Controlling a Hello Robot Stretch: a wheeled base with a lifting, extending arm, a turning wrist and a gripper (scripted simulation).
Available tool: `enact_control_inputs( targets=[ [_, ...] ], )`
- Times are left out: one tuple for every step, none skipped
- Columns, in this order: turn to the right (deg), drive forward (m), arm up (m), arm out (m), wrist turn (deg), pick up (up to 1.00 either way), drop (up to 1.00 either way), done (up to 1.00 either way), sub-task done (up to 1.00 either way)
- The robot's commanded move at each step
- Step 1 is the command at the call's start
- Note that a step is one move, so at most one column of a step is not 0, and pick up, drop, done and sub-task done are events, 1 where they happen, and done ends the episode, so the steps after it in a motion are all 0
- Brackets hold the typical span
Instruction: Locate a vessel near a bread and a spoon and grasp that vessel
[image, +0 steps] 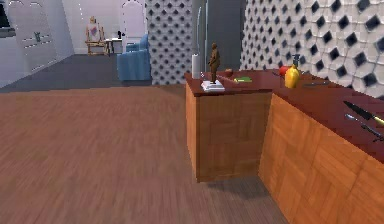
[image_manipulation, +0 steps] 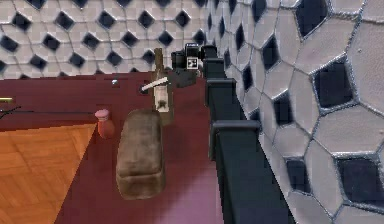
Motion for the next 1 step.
enact_control_inputs(
  targets=[
    [0.0,0.00,0.00,0.00,0.0,0.00,0.00,1.00,0.00]
  ],
)
